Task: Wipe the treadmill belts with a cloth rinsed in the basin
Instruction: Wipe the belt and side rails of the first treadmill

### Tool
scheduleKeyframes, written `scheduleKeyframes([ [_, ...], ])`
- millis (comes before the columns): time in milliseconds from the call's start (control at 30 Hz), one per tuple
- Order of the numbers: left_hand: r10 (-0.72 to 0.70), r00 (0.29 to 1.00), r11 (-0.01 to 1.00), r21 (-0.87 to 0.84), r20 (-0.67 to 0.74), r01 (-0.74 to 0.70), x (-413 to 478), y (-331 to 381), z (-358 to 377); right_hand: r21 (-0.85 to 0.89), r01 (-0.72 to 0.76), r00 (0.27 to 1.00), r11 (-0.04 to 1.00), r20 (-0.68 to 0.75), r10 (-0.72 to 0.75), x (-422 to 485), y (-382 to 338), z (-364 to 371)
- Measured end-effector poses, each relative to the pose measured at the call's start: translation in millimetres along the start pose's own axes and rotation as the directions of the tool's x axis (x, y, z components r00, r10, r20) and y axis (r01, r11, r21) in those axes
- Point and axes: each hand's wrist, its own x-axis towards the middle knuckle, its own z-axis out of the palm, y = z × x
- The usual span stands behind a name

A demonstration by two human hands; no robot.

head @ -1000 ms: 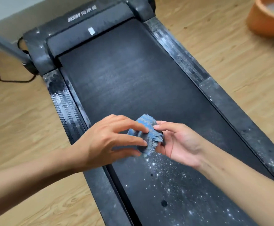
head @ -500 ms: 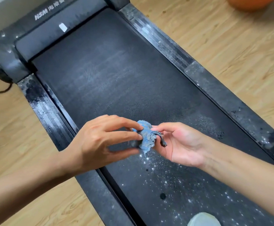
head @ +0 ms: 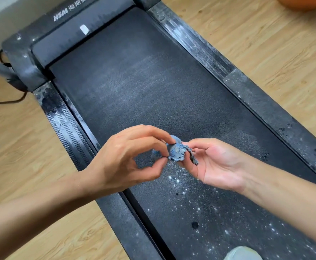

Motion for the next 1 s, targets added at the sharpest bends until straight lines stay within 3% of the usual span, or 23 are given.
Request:
scheduleKeyframes([
  [133,-0.167,0.983,0.978,-0.143,-0.082,0.154,-2,2,1,-0.067,0.043,0.997,0.997,-0.057,-0.046,-4,-2,6],
  [233,-0.371,0.92,0.885,-0.345,-0.123,0.311,-3,-2,2,-0.114,0.078,0.992,0.99,-0.086,-0.088,-6,-2,6],
  [300,-0.476,0.873,0.799,-0.466,-0.106,0.38,-3,-5,4,-0.257,0.149,0.966,0.955,-0.17,-0.196,-8,0,6],
  [333,-0.517,0.85,0.758,-0.514,-0.098,0.402,-3,-7,5,-0.408,0.198,0.926,0.891,-0.219,-0.306,-8,2,4],
  [400,-0.561,0.823,0.71,-0.561,-0.086,0.426,-4,-10,6,-0.719,0.274,0.806,0.639,-0.192,-0.561,-10,5,6],
  [433,-0.567,0.82,0.709,-0.557,-0.084,0.433,-5,-10,7,-0.772,0.32,0.779,0.55,-0.116,-0.616,-11,7,9],
  [467,-0.562,0.823,0.722,-0.535,-0.085,0.438,-5,-8,8,-0.765,0.371,0.785,0.526,-0.044,-0.617,-12,10,13],
  [567,-0.47,0.874,0.839,-0.37,-0.125,0.398,-5,-1,10,-0.672,0.426,0.844,0.606,0.055,-0.533,-11,17,25],
  [633,-0.426,0.89,0.881,-0.299,-0.161,0.367,-3,2,11,-0.629,0.446,0.845,0.636,0.062,-0.531,-10,18,27],
  [733,-0.472,0.866,0.847,-0.356,-0.166,0.394,1,3,8,-0.567,0.467,0.844,0.678,0.058,-0.533,-12,17,25],
  [900,-0.561,0.825,0.705,-0.563,-0.071,0.431,8,0,6,-0.486,0.498,0.831,0.719,0.031,-0.555,-13,17,25],
  [1000,-0.527,0.845,0.766,-0.482,-0.091,0.425,11,2,5,-0.45,0.507,0.838,0.735,0.059,-0.542,-14,16,25],
])
